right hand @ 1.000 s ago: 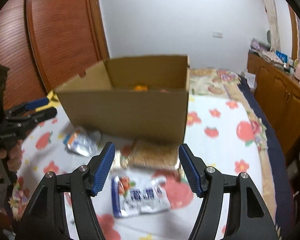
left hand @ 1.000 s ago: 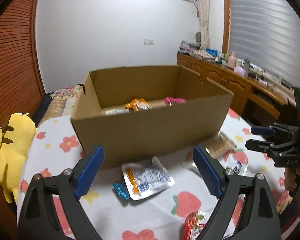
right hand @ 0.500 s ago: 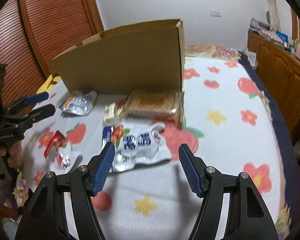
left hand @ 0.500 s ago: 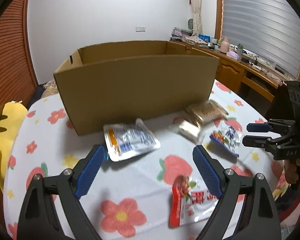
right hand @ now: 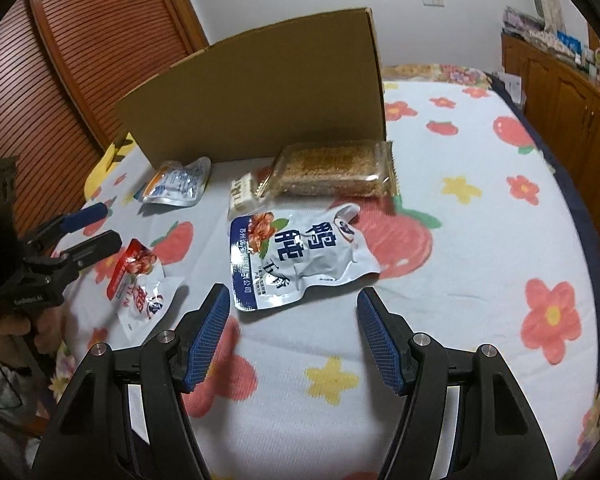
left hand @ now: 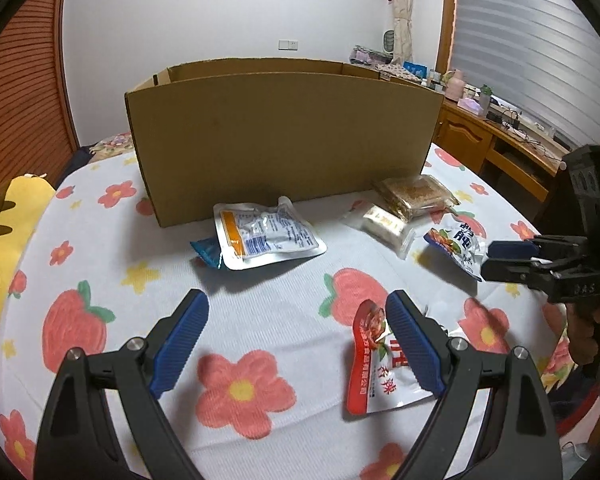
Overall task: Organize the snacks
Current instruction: 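Reach the left tool to the red-and-white duck pouch while the right tool reaches the white-and-blue pouch, then close the right tool on the white-and-blue pouch while the left tool grasps the red-and-white pouch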
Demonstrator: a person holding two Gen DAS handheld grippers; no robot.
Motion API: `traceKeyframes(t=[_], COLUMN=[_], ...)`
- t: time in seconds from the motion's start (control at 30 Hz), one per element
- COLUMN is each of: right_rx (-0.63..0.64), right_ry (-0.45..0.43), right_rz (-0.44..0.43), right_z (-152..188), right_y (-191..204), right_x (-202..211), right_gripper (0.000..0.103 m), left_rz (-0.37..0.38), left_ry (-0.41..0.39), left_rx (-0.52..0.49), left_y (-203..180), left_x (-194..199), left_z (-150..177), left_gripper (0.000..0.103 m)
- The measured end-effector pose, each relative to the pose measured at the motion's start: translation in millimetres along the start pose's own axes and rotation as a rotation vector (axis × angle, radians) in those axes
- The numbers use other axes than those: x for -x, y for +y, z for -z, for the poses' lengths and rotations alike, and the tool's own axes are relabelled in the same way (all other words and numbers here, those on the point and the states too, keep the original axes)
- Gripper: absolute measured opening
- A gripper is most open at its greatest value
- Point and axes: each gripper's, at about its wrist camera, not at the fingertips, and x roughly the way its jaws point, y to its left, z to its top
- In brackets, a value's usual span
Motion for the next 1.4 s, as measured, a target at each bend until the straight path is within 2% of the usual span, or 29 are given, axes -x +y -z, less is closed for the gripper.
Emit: traceKeyframes(t=[0.33, 0.53, 0.83, 0.93, 1.0, 1.1, 1.27, 1.4], right_rx=[-0.058, -0.043, 0.066, 0.096, 0.089, 0.089, 0.126, 0.137], right_ry=[0.010, 0.030, 0.048, 0.045, 0.044, 0.041, 0.019, 0.010], right_rz=[-0.016, 0.040, 0.138, 0.148, 0.128, 0.105, 0.118, 0.112], right_z=[-20.7, -33.0, -31.8, -28.6, -28.5, -27.5, -23.5, -22.5], right_y=[-8.2, -6.8, 2.3, 2.8, -1.4, -5.8, -2.3, -2.5], right_x=[-9.7, -21.0, -28.3, -26.8, -24.0, -22.8, -22.8, -23.0], right_gripper=[0.068, 0.068, 0.066, 0.060, 0.045, 0.044, 0.045, 0.045], left_rz=[0.010, 0.010, 0.028, 0.037, 0.046, 0.055, 0.062, 0.075], left_ry=[0.008, 0.010, 0.023, 0.029, 0.034, 0.041, 0.071, 0.119], left_rx=[0.001, -0.004, -0.016, -0.025, -0.032, -0.042, -0.040, -0.034], left_y=[-0.8, -3.1, -14.1, -20.6, -25.4, -31.8, -38.1, -41.6], left_x=[-1.9, -2.8, -5.7, -6.9, -7.7, -9.6, -16.2, -25.0], left_z=[5.3, 6.3, 7.1, 7.0, 6.8, 6.4, 6.6, 7.3], left_gripper=[0.091, 0.091, 0.091, 0.091, 0.091, 0.091, 0.091, 0.091])
